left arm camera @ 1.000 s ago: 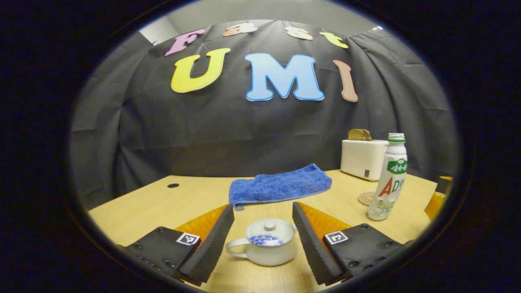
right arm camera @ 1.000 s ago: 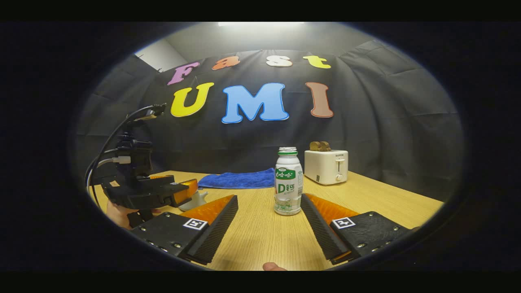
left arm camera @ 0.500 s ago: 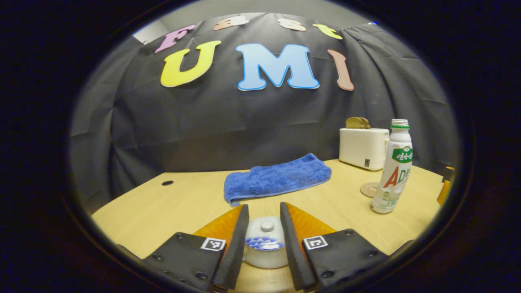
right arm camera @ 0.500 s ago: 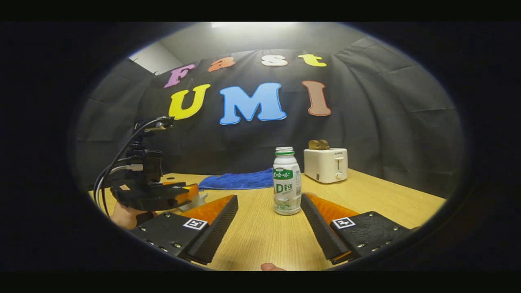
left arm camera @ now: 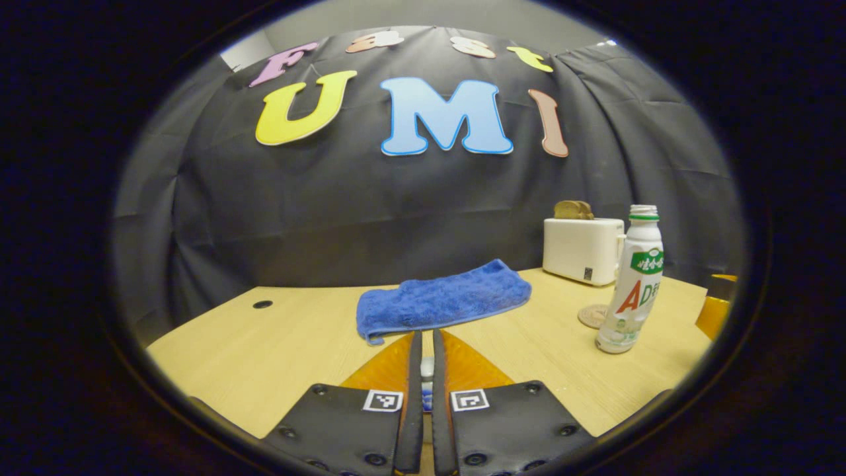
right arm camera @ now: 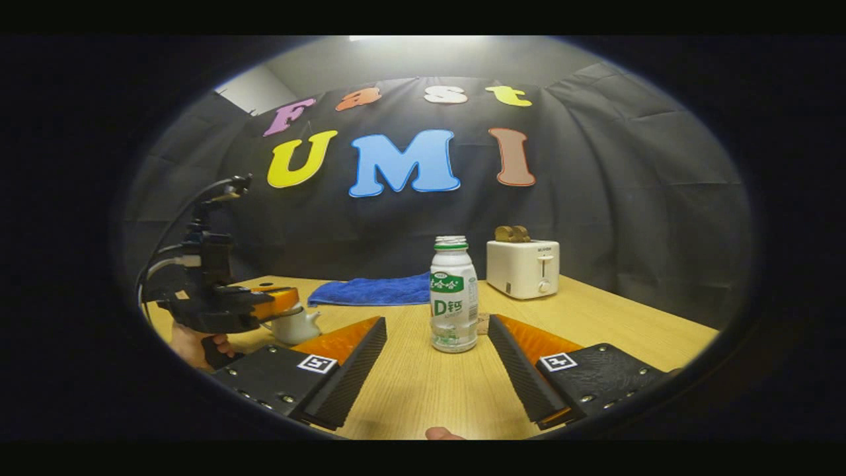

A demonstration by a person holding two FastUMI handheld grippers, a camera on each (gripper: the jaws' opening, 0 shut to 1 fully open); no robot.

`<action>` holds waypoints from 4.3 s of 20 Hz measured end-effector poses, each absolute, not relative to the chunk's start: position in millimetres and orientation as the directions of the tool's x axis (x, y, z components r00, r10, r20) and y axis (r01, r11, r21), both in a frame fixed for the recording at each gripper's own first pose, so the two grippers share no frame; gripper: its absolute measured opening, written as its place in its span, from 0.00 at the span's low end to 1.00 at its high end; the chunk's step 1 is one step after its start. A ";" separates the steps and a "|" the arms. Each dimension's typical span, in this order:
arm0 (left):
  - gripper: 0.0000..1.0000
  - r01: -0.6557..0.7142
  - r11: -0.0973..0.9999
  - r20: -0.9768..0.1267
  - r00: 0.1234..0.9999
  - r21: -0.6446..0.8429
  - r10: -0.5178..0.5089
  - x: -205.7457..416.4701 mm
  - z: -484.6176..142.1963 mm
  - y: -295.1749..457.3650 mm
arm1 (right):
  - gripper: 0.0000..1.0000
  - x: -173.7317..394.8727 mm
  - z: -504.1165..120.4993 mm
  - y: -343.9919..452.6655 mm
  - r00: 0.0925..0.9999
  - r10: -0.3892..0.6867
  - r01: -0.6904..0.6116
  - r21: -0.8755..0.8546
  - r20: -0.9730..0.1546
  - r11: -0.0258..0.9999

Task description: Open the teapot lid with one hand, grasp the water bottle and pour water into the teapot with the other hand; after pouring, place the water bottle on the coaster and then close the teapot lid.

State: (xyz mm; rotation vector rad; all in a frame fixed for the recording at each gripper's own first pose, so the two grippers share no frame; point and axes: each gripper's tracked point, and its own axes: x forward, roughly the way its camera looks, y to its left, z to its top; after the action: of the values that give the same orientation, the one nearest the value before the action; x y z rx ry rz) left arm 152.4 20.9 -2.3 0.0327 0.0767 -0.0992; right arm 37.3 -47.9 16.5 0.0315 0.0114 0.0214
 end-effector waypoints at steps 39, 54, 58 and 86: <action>0.16 0.129 0.992 0.118 0.985 -0.012 -0.127 70.5 76.3 48.3 | 0.73 158.1 -0.9 -50.2 0.993 0.013 -0.024 -0.096 -0.114 0.995; 0.12 0.140 0.990 0.074 0.988 -0.017 -0.138 -89.2 45.0 80.6 | 0.73 146.6 18.2 17.4 0.986 0.125 -0.159 -0.396 -0.110 0.904; 0.12 0.093 0.996 0.071 0.993 -0.016 -0.091 -105.1 29.3 98.1 | 0.73 152.2 13.6 32.7 0.983 0.130 -0.180 -0.510 -0.133 0.841; 0.12 0.047 0.998 0.084 0.995 0.032 -0.050 -133.0 14.9 118.2 | 0.72 169.8 -11.4 69.5 0.986 0.119 -0.144 -0.945 -0.113 0.295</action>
State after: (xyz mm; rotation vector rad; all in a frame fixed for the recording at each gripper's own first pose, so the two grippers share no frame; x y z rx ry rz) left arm -133.0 118.2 14.9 0.0302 -0.0851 -0.0483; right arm 169.8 69.5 -11.4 -1.2597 0.0222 0.1752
